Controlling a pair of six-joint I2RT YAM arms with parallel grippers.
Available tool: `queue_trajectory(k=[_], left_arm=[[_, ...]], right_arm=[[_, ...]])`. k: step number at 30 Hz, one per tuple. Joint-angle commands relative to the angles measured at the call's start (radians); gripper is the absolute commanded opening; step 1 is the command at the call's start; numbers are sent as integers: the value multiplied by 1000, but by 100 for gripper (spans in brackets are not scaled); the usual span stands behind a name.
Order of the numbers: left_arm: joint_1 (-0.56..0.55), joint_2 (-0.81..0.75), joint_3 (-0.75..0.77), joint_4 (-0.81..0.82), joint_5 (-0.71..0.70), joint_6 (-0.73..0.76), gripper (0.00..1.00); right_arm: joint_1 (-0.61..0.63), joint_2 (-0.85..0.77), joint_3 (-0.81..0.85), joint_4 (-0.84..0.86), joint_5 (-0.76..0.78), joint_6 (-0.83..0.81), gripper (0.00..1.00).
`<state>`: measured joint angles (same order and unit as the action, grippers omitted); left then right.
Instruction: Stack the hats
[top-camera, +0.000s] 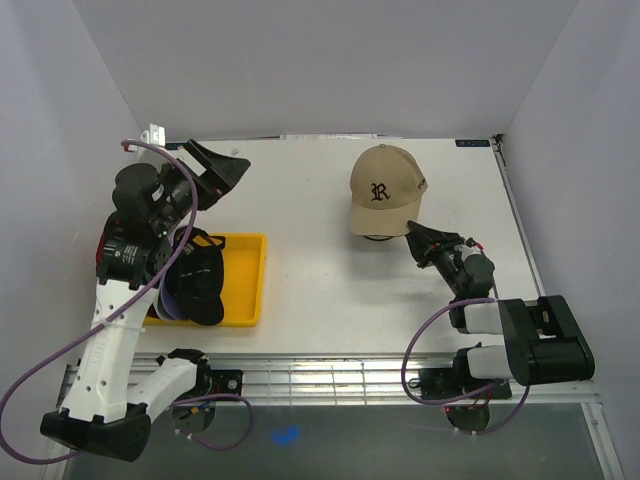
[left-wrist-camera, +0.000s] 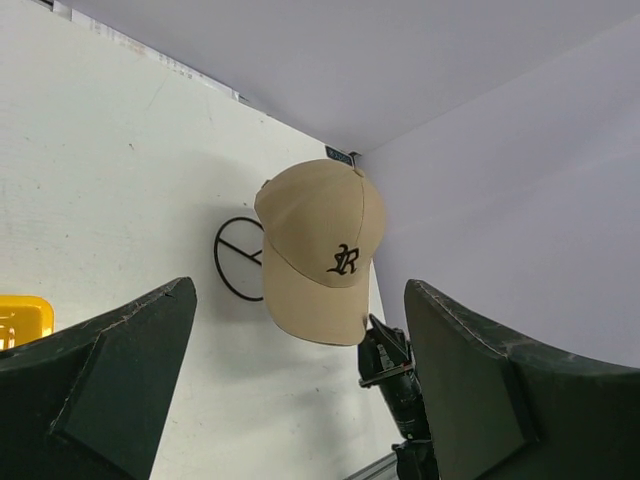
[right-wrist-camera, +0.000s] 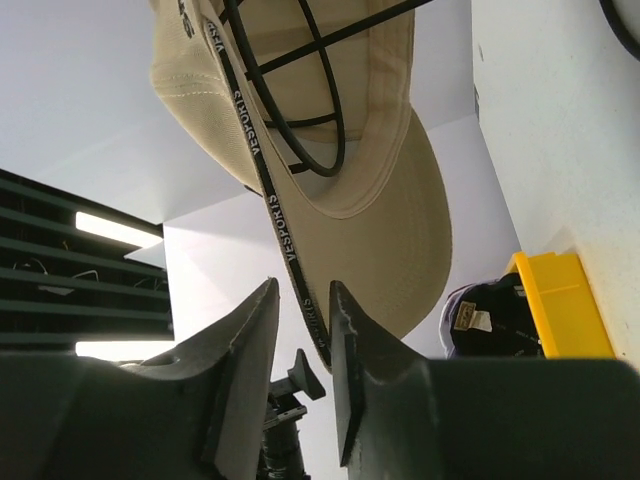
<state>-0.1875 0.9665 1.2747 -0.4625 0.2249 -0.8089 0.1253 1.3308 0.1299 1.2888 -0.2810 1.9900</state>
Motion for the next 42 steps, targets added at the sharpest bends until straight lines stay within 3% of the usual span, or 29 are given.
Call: queue_trajectory(k=[1,7,18,30,36,42], left_arm=[[-4,-23,-15,7,-6,14,95],[-4,-31,-20,4,-12,19,95],[-7,-35,-31,-1,-18,27,95],[-9,-43,-38,-7,-25,34,95],[-9,-45,-40,-7,-24,37,95],[-9,-28,-41,-10,-9,47,95]], right_arm=[[-3,-1,-1,81,-14,40,34],[-4,-12,5,32,-23,18,45],[-29,-100,33,-232,-44,-105,46],[-113,-263,252,-863,-24,-543,54],[-145,-253,396,-1058,9,-808,59],[-145,-173,697,-1253,17,-1121,64]])
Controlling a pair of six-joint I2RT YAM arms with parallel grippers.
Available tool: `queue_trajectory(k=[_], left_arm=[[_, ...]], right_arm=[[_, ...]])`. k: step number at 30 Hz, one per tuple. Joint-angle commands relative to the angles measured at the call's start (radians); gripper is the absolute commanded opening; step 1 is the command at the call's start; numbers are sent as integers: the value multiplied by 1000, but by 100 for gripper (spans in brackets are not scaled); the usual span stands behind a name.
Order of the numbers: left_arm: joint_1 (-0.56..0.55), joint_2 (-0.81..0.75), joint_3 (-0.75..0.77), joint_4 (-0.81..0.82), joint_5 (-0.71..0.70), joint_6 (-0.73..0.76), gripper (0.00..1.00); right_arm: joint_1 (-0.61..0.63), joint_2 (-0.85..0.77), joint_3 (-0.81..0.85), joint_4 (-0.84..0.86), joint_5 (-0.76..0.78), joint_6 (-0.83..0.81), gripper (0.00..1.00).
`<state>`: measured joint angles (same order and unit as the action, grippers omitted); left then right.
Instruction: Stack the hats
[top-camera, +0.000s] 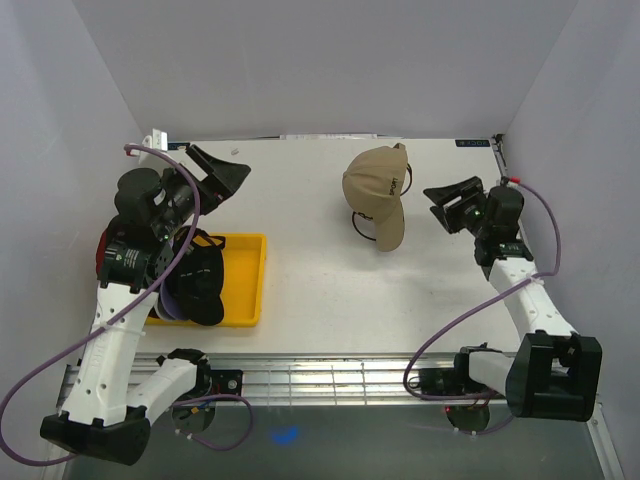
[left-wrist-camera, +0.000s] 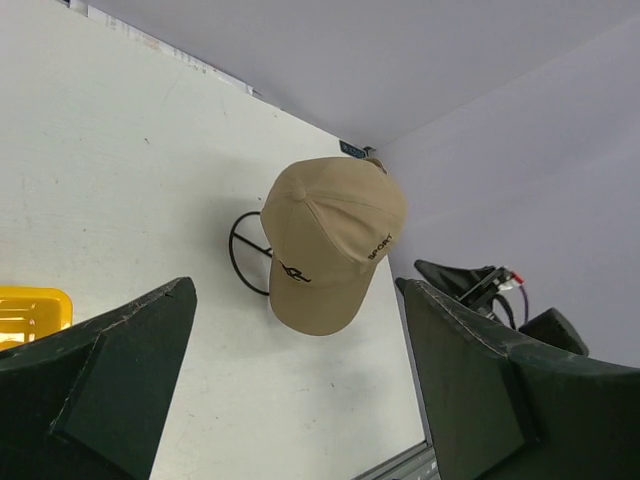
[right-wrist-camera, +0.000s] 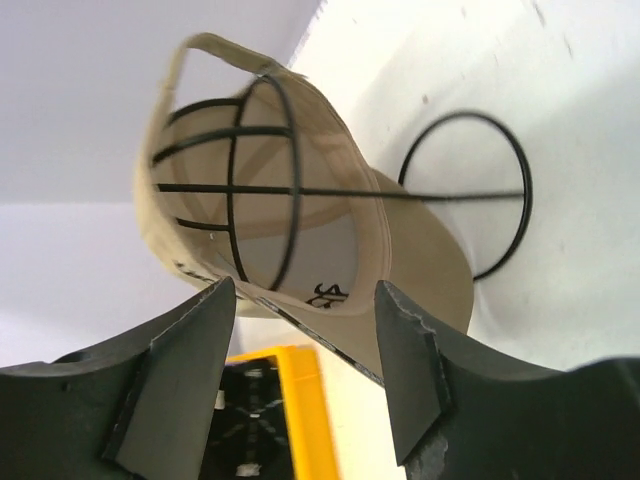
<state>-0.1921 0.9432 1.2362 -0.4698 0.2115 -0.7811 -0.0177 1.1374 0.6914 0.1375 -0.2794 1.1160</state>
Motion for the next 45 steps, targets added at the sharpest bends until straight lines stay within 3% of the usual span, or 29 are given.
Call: queue_trajectory(k=[1,8,23,40,45], left_arm=[[-4,-1,-4,-4,11,19,95],[-4,31,-7,-3,35,17,95],[-4,39,-6,-29,28,48,95],[-4,39,-6,-43,19,60,95],[-4,39,-9,-47,16,63,95]], right_arm=[[-2,33,170,-116,10,-322,65],[16,192,479,-236,-95,-513,66],[179,318,611,-312,-57,-576,64],[186,363,632,-368,11,-573,27],[183,357,617,-380,58,-568,24]])
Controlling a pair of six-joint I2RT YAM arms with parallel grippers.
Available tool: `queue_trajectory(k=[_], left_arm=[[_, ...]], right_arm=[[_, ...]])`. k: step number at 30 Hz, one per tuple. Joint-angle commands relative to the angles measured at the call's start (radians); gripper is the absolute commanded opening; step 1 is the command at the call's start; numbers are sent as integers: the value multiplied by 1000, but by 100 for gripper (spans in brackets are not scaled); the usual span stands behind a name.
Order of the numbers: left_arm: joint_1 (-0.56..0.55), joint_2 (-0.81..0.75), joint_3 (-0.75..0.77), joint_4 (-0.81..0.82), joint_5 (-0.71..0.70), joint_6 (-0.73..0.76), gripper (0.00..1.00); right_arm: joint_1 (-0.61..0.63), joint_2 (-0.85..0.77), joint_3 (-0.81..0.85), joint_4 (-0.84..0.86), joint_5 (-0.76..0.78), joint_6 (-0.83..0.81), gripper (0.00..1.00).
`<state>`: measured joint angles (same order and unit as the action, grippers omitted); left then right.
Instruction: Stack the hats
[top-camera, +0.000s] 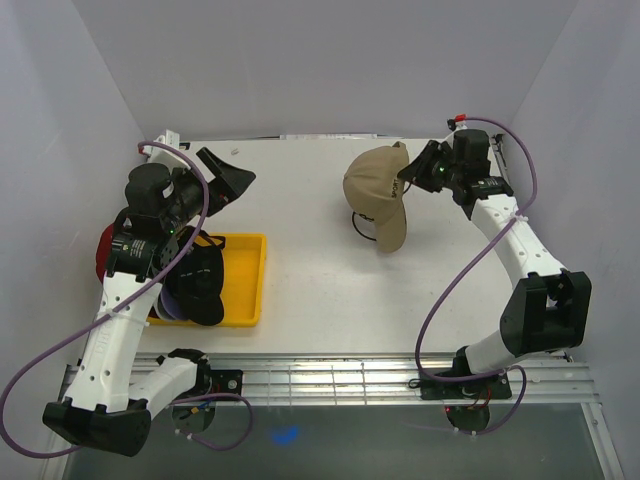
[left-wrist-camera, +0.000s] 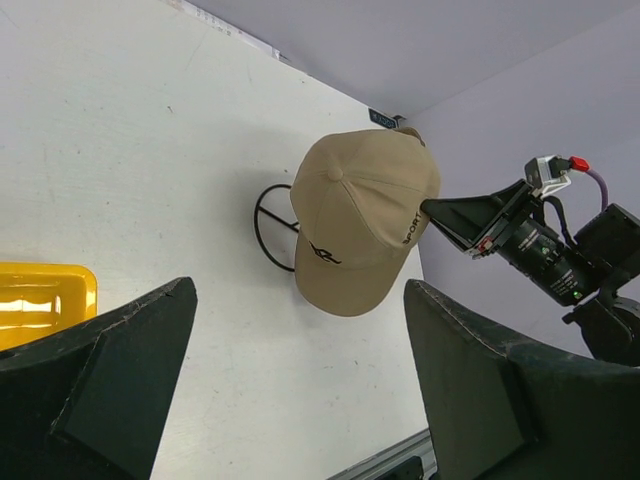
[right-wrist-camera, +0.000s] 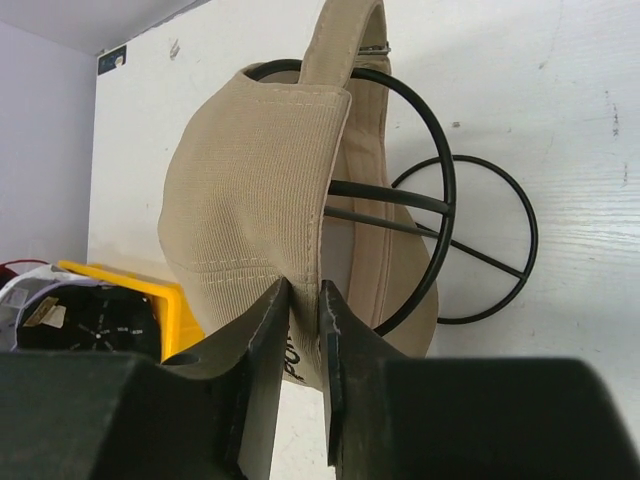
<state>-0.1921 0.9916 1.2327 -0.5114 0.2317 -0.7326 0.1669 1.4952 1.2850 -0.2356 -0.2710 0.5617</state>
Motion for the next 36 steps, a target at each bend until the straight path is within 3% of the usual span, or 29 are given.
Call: queue_trajectory(k=[1,15,36], left_arm=[[-4,-10,-6,-7,-6,16,95],[-4,-21,-10,-26,-23,30,95],[-4,-30,-21,-44,-37,39,95]], right_arm=[[-3,-4,16,-7,53,-6,23],[-63,-16,-78,19,21,49,19],[-152,49,-144,85,-114,84,21]])
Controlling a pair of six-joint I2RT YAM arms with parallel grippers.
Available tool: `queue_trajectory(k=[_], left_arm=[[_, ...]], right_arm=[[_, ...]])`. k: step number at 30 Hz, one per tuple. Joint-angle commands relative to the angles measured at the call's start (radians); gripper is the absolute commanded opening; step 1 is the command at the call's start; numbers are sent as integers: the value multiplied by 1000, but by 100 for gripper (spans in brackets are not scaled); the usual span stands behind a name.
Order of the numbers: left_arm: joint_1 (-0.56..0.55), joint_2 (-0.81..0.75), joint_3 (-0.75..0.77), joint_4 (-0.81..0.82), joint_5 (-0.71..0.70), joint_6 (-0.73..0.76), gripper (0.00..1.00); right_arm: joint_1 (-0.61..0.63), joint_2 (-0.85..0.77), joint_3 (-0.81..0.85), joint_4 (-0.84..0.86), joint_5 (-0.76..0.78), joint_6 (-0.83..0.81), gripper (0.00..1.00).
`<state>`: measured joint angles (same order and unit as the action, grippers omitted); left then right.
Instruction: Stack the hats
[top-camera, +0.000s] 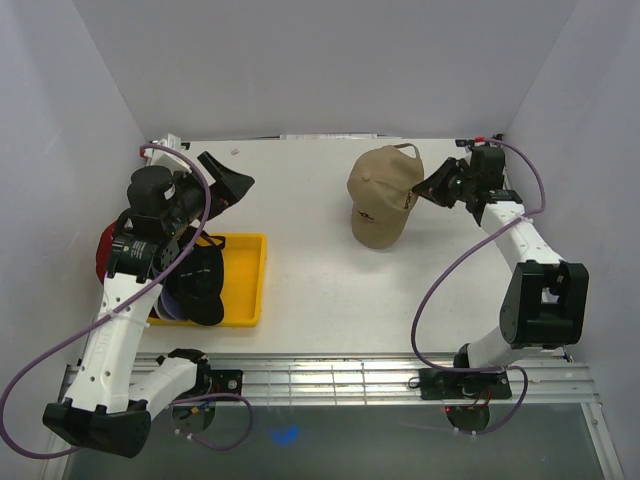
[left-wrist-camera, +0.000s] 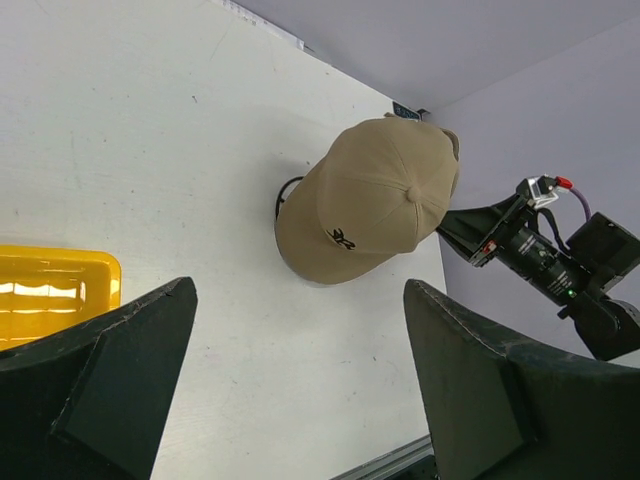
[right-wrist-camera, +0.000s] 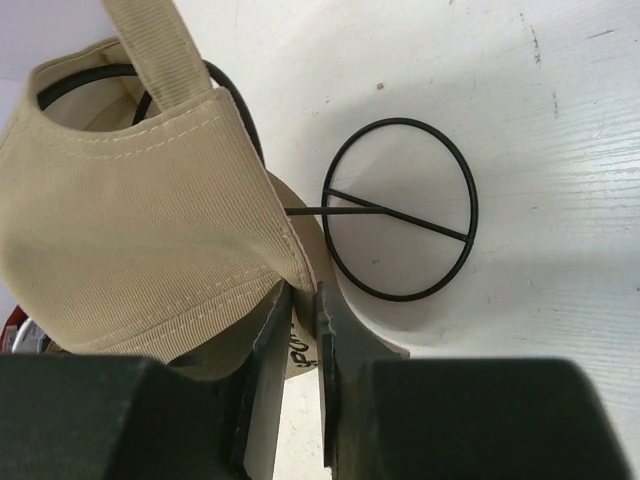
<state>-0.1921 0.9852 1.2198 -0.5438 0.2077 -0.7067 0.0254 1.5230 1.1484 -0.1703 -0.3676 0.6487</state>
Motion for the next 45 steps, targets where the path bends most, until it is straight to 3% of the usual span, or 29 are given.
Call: queue_trajectory(k=[1,11,18,35,45], left_arm=[[-4,-25,-8,-10,-14,13,95],[-4,-31,-11,-22,-24,21,95],[-4,-37,-19,-25,-27,23,95],[-4,-51,-32,-31,-30,26,95],[-4,-54,-32,-36,-40,29,95]], right_arm=[[-12,26,-7,20,-22,-3,22],[-13,72,-1,20,-45,-3,26],[-13,45,11,14,-24,-3,38],[-45,-43,120,-47,56,-43,52],[-44,118,315,-92,52,-83,52]])
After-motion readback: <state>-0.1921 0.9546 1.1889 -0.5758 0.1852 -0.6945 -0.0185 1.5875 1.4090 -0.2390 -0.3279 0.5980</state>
